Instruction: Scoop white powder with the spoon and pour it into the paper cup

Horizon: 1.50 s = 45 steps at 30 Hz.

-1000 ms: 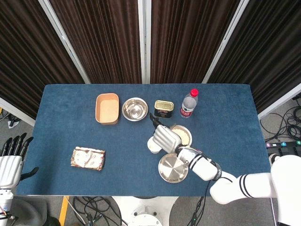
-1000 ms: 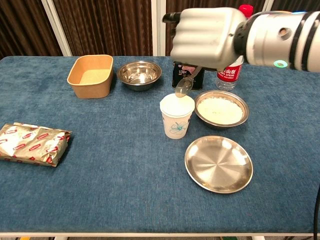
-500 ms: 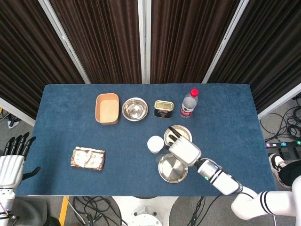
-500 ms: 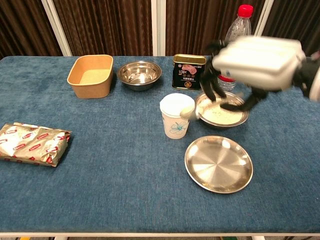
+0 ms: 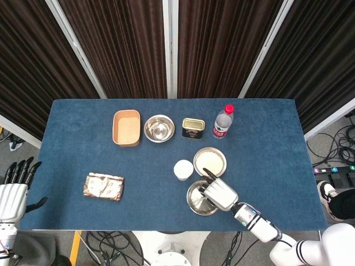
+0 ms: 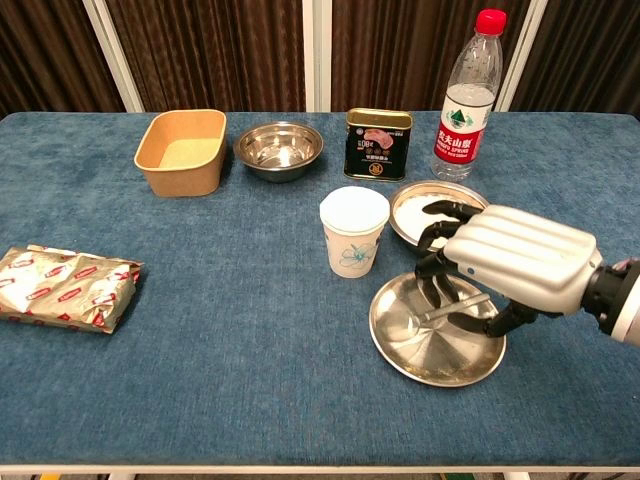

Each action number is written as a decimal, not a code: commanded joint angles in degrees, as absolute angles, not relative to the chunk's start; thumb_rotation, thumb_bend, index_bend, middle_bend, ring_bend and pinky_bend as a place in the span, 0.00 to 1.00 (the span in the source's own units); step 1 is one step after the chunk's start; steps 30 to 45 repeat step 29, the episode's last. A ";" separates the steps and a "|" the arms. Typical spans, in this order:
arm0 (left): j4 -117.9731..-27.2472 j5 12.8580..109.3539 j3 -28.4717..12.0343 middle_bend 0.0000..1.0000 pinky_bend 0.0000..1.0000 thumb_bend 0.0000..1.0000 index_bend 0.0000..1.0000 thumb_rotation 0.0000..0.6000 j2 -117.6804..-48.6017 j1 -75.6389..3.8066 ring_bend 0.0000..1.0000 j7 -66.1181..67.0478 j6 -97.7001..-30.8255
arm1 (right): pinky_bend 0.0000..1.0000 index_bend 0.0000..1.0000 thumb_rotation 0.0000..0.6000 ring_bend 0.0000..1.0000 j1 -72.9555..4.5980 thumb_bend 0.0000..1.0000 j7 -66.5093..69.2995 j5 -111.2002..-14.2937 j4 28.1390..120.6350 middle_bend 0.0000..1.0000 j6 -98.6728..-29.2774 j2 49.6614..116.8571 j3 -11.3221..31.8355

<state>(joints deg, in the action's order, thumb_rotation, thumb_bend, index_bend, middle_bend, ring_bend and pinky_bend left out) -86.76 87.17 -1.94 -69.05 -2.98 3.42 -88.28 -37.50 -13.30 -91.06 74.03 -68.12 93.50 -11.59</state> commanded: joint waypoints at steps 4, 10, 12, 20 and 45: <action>-86.44 87.35 -1.92 0.13 0.04 0.03 0.17 1.00 -69.30 -3.05 0.06 3.20 -88.27 | 0.00 0.45 1.00 0.11 -36.12 0.11 -12.79 -92.21 73.29 0.45 -68.19 94.02 -10.43; -86.25 87.34 -1.91 0.13 0.04 0.03 0.17 1.00 -69.23 -2.89 0.06 2.83 -88.50 | 0.00 0.40 1.00 0.10 -34.83 0.09 -13.22 -93.87 75.95 0.42 -71.41 91.23 -8.61; -86.22 87.38 -1.90 0.13 0.04 0.03 0.17 1.00 -69.18 -2.95 0.06 2.71 -88.43 | 0.00 0.40 1.00 0.10 -33.78 0.09 -14.10 -94.08 78.08 0.42 -73.98 88.70 -7.77; -85.99 87.60 -2.27 0.13 0.04 0.03 0.17 1.00 -69.40 -3.81 0.06 2.63 -87.70 | 0.00 0.23 1.00 0.07 -24.89 0.16 -13.20 -88.58 90.02 0.27 -83.08 71.59 -7.01; -87.72 87.87 -2.66 0.13 0.04 0.03 0.17 1.00 -69.48 -4.85 0.06 4.83 -87.01 | 0.00 0.00 1.00 0.00 -13.82 0.19 -1.66 -88.04 94.24 0.05 -92.29 63.61 -8.93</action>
